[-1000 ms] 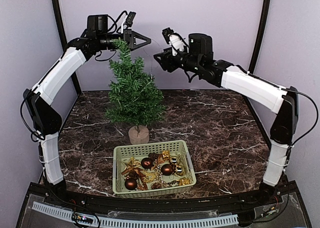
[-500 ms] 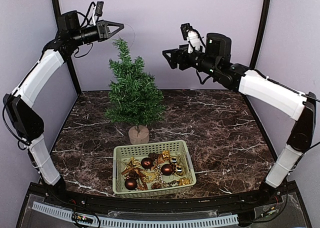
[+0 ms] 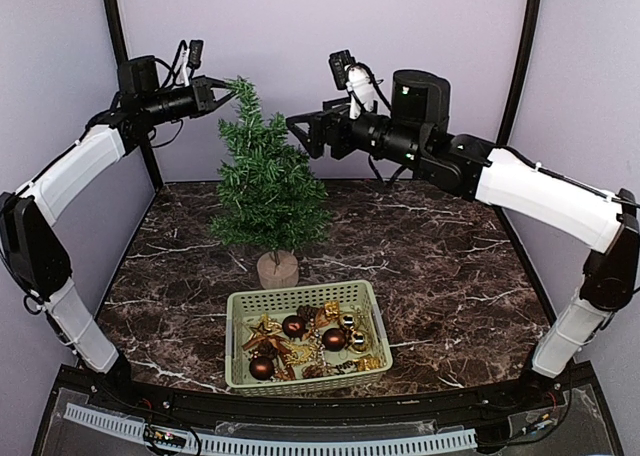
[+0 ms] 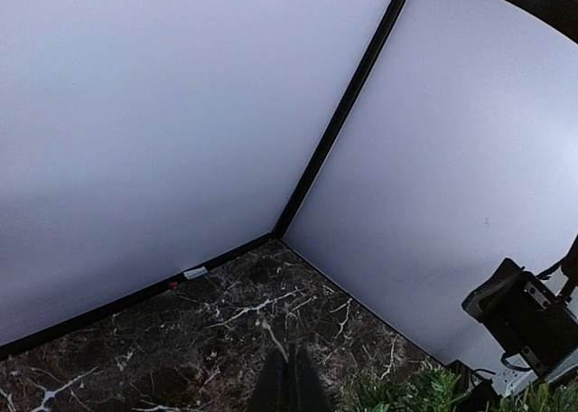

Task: Decorate the small christmas tree
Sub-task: Wrap the side of the string light in the gap of the branches.

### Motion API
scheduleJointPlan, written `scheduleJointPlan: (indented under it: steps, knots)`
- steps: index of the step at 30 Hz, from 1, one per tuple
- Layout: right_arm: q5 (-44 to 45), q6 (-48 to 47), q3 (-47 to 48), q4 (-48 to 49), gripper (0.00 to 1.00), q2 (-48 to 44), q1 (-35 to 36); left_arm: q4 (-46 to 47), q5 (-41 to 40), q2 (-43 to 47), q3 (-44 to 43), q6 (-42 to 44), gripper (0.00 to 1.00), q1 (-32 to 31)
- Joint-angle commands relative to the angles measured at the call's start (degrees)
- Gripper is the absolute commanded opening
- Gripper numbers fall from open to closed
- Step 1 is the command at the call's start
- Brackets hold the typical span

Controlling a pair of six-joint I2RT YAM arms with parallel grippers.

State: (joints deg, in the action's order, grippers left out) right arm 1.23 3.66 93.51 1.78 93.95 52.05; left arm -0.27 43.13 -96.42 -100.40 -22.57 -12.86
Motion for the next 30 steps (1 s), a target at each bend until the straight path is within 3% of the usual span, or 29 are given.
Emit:
scheduleJointPlan:
  steps: [1,4,11,15,18,23,25,30]
  knots:
    - [-5.27,-0.07,0.22,6.27,0.95,-2.78,3.13,8.47,-3.23,8.17,6.67,-0.75,0.00,0.12]
    - [-4.08,-1.96,1.70,7.25,0.96,-0.94,5.08,9.80,-5.11,10.12,9.76,-2.13,0.00,0.12]
    - [0.91,-0.44,2.55,8.92,0.95,1.78,6.09,7.46,-14.24,15.55,19.01,-7.06,0.15,0.12]
    - [2.30,0.14,0.53,9.61,0.95,0.64,6.26,7.86,-14.79,20.25,25.89,-7.94,0.15,0.12]
    - [2.41,0.46,-0.88,9.72,0.95,-0.59,6.29,6.30,-15.46,24.86,30.24,-7.38,0.37,0.12]
    - [3.33,1.05,-4.30,9.98,0.95,-3.09,6.31,3.28,-17.26,32.14,36.22,-5.24,0.58,0.12]
    - [3.65,1.54,-5.97,10.08,0.95,-4.24,6.26,1.18,-20.39,35.56,39.21,-3.88,0.71,0.12]
    - [4.81,2.87,-10.39,10.52,0.95,-7.36,6.19,-3.89,-29.62,41.83,47.43,-3.19,0.84,0.27]
